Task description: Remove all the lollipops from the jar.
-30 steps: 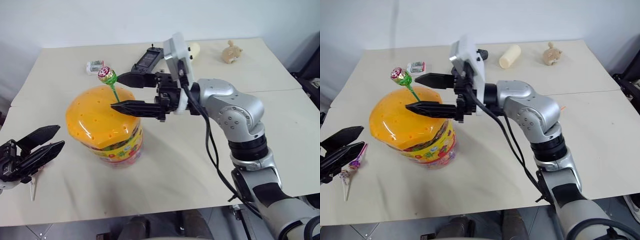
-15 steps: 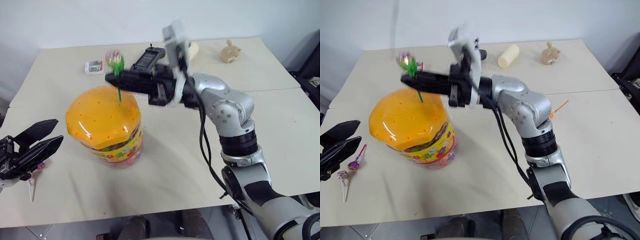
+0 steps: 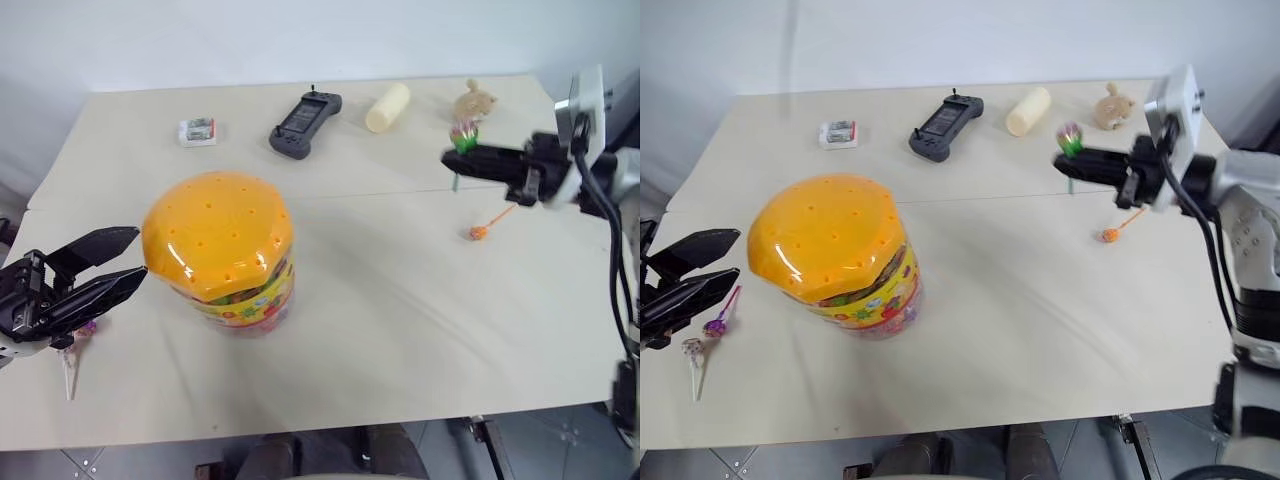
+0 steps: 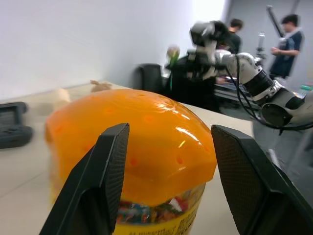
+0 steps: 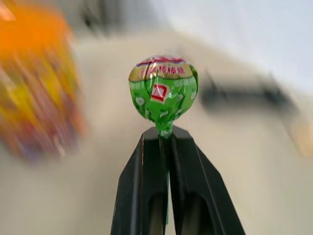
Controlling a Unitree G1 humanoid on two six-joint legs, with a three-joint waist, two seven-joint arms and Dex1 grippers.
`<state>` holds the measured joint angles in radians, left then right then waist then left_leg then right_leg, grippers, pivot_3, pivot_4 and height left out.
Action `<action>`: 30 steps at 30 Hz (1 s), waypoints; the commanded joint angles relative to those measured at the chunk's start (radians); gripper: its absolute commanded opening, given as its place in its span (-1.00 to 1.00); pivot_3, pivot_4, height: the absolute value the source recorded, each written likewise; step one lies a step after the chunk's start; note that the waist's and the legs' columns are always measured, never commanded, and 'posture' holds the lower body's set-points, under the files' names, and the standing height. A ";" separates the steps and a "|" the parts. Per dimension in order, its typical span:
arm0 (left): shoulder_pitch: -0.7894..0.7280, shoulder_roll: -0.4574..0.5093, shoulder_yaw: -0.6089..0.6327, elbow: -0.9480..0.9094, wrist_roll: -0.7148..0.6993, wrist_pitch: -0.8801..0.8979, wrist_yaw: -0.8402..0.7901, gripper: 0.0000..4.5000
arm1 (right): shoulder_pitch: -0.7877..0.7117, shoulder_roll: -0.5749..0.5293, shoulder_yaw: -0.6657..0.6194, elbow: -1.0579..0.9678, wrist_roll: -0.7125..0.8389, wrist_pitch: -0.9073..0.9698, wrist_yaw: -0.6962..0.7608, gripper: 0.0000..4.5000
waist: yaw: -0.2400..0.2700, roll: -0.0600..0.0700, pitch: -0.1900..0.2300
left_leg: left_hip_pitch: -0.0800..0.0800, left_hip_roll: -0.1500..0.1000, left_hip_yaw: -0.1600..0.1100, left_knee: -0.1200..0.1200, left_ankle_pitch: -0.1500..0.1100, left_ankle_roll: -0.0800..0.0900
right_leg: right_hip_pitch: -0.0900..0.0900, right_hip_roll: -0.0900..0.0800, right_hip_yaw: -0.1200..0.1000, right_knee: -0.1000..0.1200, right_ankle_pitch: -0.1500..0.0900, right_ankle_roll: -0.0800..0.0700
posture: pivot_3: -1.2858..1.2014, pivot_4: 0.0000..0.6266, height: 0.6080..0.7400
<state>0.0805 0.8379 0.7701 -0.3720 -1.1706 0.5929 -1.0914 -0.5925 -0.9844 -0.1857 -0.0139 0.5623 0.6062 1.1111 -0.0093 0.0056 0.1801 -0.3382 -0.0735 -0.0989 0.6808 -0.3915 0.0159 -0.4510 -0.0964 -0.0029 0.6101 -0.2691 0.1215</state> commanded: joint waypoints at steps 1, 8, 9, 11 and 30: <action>-0.016 0.038 0.006 0.052 0.022 -0.005 -0.045 0.27 | 0.244 -0.038 -0.036 -0.006 -0.145 -0.189 -0.001 -0.98 | 0.005 0.000 0.000 | 0.000 0.000 0.000 0.001 0.000 0.000 | 0.000 0.000 0.000 0.000 0.000 0.000 | 0.03 -0.52 1.00; -0.038 0.093 0.002 0.090 0.036 0.017 -0.103 0.27 | 0.425 -0.045 -0.012 0.153 -0.329 -0.382 -0.077 -0.87 | 0.005 0.001 0.001 | 0.006 -0.001 0.011 0.004 0.003 0.000 | 0.002 -0.002 0.003 0.000 0.003 0.004 | 0.03 -0.52 1.00; -0.038 0.102 0.007 0.090 0.036 0.021 -0.114 0.27 | 0.441 -0.042 -0.025 0.161 -0.316 -0.392 -0.058 -0.75 | 0.006 0.001 0.001 | 0.007 0.000 0.011 0.004 0.003 0.000 | 0.003 -0.002 0.005 0.001 0.003 0.004 | 0.03 -0.52 1.00; -0.030 0.128 0.015 0.087 0.029 0.042 -0.143 0.27 | 0.479 -0.042 -0.051 0.154 -0.277 -0.384 -0.010 -0.50 | 0.007 0.001 0.001 | 0.007 0.001 0.010 0.004 0.003 -0.001 | 0.003 -0.002 0.006 0.001 0.003 0.003 | 0.03 -0.52 1.00; 0.023 0.138 0.081 0.130 0.164 0.010 -0.223 0.27 | 0.388 0.055 -0.164 0.315 -0.076 -0.661 0.260 1.00 | 0.003 0.003 0.001 | 0.005 0.001 0.007 0.004 0.002 -0.001 | 0.003 -0.001 0.005 -0.001 0.003 0.002 | 0.03 -0.52 1.00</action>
<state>0.0842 0.9949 0.8031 -0.2755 -1.0513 0.6394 -1.3338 -0.1857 -0.9309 -0.3012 0.2924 0.4517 -0.0328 1.3609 -0.0058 0.0083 0.1814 -0.3326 -0.0722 -0.0913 0.6843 -0.3897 0.0147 -0.4481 -0.0978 0.0020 0.6086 -0.2660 0.1238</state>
